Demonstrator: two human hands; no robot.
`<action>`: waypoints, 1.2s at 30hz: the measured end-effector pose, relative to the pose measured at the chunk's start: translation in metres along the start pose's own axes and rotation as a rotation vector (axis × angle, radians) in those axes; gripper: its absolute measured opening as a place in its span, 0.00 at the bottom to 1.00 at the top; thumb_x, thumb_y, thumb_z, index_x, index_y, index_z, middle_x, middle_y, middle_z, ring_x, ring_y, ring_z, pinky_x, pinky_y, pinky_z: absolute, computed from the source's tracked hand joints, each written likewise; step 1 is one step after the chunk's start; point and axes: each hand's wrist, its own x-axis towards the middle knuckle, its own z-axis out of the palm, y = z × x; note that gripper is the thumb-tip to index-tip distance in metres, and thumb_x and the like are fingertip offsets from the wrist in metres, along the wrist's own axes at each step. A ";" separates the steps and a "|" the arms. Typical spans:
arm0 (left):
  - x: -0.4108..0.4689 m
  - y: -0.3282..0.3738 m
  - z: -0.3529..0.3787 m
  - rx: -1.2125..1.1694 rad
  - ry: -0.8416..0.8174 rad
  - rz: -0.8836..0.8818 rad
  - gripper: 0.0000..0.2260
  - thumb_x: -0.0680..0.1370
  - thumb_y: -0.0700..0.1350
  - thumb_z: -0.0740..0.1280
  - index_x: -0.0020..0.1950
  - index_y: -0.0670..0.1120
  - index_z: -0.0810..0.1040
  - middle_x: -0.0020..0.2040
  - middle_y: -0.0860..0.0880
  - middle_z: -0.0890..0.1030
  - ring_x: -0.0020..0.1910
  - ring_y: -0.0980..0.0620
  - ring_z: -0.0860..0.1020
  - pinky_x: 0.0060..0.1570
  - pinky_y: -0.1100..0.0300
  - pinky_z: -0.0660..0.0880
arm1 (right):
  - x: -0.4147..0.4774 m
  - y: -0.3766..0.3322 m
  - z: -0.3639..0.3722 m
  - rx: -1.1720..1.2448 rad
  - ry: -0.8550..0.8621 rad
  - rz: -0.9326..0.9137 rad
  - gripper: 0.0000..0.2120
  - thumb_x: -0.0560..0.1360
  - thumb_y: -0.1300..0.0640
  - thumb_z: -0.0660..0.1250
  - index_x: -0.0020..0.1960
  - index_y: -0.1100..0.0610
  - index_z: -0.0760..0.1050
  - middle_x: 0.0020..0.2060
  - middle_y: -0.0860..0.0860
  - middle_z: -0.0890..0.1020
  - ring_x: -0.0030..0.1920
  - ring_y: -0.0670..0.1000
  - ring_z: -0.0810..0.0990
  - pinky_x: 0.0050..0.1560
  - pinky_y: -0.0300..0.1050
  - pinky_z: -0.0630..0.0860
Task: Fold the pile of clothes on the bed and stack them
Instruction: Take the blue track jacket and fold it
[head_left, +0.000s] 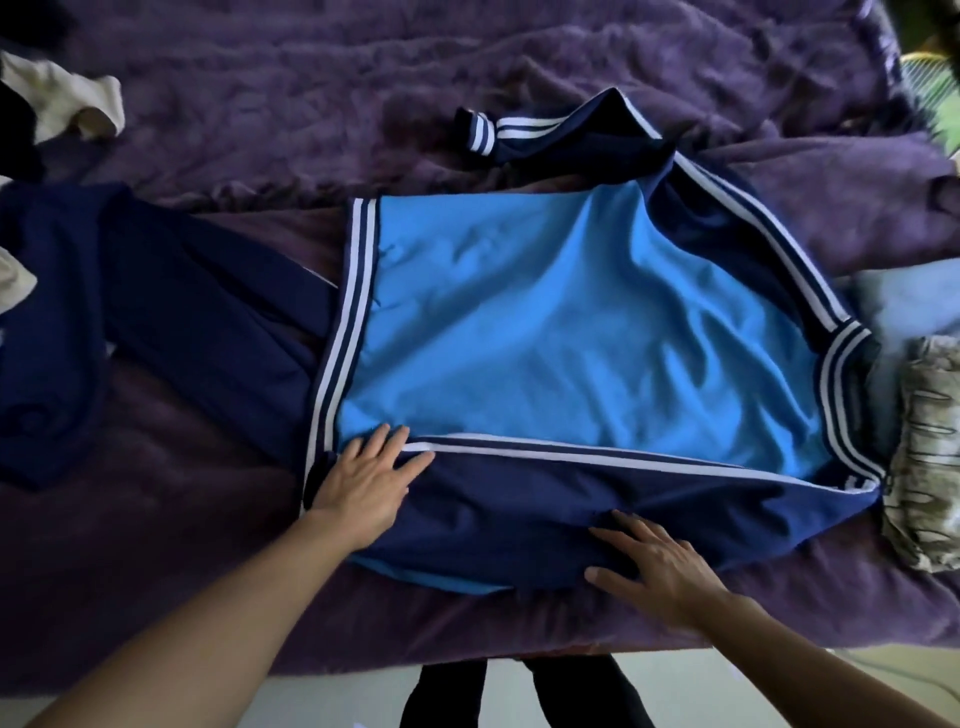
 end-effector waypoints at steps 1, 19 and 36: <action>0.010 0.001 -0.012 -0.005 -0.014 0.013 0.19 0.81 0.51 0.55 0.73 0.57 0.61 0.73 0.45 0.62 0.71 0.43 0.60 0.67 0.49 0.60 | 0.004 0.004 -0.013 0.025 -0.003 0.001 0.36 0.68 0.23 0.51 0.72 0.36 0.63 0.74 0.42 0.64 0.73 0.46 0.62 0.67 0.48 0.64; 0.190 -0.019 -0.116 -0.345 0.341 -0.431 0.22 0.74 0.40 0.67 0.68 0.43 0.72 0.64 0.39 0.71 0.63 0.37 0.69 0.61 0.44 0.69 | 0.207 0.075 -0.388 0.266 0.767 0.081 0.40 0.62 0.40 0.76 0.66 0.56 0.66 0.65 0.58 0.73 0.65 0.61 0.71 0.63 0.58 0.69; 0.201 -0.063 -0.186 0.060 0.375 -0.317 0.11 0.65 0.48 0.75 0.45 0.45 0.82 0.48 0.43 0.79 0.53 0.40 0.74 0.53 0.50 0.65 | 0.106 0.106 -0.323 1.121 0.683 -0.200 0.15 0.74 0.55 0.64 0.32 0.47 0.82 0.23 0.43 0.78 0.24 0.41 0.75 0.25 0.34 0.70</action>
